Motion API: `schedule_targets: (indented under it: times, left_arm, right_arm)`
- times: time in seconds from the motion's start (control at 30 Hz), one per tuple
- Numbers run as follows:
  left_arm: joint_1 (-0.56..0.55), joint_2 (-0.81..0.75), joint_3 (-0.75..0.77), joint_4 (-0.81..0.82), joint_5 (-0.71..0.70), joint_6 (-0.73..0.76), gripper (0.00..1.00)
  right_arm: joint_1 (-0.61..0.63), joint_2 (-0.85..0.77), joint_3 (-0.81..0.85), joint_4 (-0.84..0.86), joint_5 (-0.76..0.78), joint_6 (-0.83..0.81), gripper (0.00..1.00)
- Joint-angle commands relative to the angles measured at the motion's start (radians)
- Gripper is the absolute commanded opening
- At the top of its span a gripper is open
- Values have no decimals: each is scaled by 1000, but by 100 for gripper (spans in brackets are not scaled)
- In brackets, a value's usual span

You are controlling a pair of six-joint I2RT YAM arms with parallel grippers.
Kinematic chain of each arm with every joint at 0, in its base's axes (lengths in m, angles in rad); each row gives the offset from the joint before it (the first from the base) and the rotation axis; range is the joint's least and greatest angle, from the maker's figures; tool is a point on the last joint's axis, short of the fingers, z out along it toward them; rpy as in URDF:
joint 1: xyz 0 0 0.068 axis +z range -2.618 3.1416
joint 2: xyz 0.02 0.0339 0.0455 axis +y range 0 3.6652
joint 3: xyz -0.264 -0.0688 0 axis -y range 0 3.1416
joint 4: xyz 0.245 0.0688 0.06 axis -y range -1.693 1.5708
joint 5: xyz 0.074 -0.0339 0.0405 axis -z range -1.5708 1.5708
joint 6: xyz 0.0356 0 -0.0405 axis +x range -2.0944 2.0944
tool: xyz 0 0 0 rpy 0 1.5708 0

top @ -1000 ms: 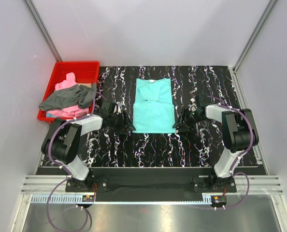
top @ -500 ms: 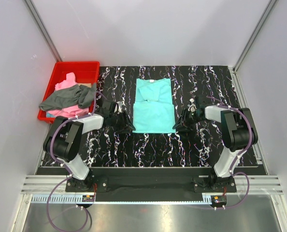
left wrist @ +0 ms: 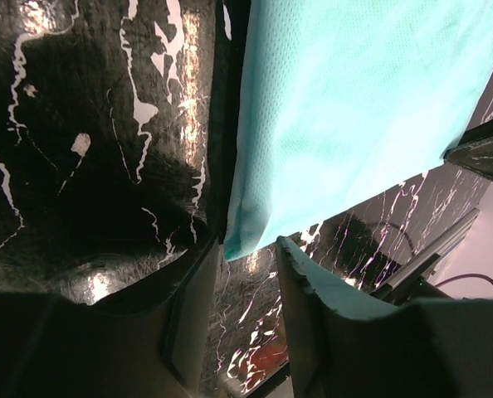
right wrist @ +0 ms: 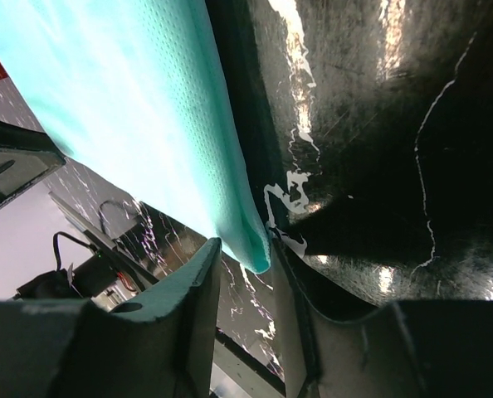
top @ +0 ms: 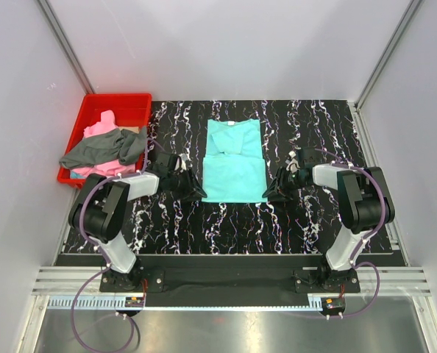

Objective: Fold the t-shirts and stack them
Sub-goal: Fold the tshirt

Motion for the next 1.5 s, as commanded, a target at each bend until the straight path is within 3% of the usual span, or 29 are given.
schedule_targets:
  times: [0.0, 0.23, 0.33, 0.47, 0.5, 0.73, 1.17, 1.47]
  left_arm:
    - [0, 48, -16, -28, -75, 22, 41]
    - [0, 60, 1, -38, -80, 28, 31]
    - [0, 60, 7, -43, -80, 27, 22]
    - [0, 57, 5, -28, -57, 25, 0]
    - [-1, 55, 4, -26, -52, 24, 0]
    - [-12, -7, -27, -31, -26, 13, 0]
    - [-147, -313, -174, -187, -96, -65, 0]
    - [-214, -547, -213, -324, -181, -134, 0]
  right_arm:
    - [12, 20, -55, -48, 125, -41, 39]
    - [10, 23, -65, -35, 123, -38, 32]
    - [10, 14, -69, -31, 123, -36, 23]
    - [12, 5, -83, 18, 84, -22, 7]
    - [12, -1, -97, 35, 55, -16, 0]
    - [12, -68, -156, 67, 50, 10, 0]
    - [32, -360, -278, -109, 140, 79, 0]
    - [101, -650, -302, -278, 201, 130, 0]
